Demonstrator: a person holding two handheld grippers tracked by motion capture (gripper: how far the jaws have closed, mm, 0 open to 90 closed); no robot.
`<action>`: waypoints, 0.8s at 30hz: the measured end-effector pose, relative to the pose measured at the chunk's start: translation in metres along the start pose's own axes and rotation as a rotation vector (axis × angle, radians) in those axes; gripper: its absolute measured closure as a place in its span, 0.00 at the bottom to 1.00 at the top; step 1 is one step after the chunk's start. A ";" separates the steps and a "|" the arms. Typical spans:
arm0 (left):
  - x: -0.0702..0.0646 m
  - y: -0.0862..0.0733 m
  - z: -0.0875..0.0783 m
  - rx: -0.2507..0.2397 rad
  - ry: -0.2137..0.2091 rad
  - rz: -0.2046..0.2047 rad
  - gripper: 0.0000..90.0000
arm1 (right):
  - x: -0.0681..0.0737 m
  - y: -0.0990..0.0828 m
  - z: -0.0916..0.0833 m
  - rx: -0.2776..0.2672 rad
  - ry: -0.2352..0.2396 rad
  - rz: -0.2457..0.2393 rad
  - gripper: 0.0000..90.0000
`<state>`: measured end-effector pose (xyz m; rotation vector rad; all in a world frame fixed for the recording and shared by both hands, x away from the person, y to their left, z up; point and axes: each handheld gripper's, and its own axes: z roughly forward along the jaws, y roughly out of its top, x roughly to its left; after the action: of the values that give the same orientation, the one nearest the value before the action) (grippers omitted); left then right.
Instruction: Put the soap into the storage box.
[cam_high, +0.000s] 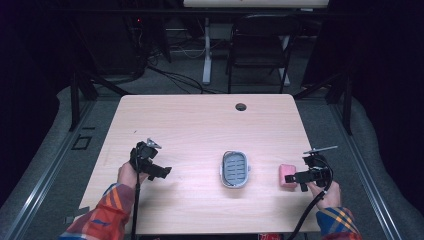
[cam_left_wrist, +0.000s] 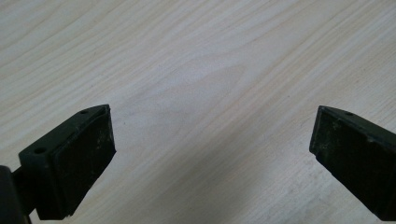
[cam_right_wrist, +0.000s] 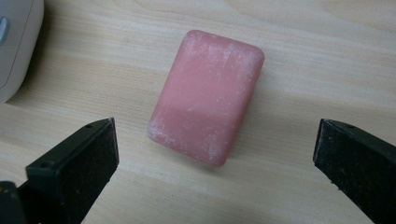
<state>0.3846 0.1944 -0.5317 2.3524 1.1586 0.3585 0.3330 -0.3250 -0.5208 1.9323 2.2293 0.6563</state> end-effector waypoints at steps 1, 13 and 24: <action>0.000 0.000 0.000 0.000 -0.001 0.001 0.00 | 0.001 0.000 0.001 -0.005 -0.006 0.000 0.00; 0.000 0.001 0.001 0.004 -0.002 0.005 0.00 | 0.006 0.006 0.005 0.011 -0.023 -0.023 0.00; 0.000 0.001 0.002 0.006 -0.002 0.004 0.00 | 0.015 0.014 0.010 0.027 -0.039 -0.017 0.00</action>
<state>0.3860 0.1933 -0.5330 2.3600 1.1550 0.3547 0.3466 -0.3066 -0.5216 1.9195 2.2401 0.5838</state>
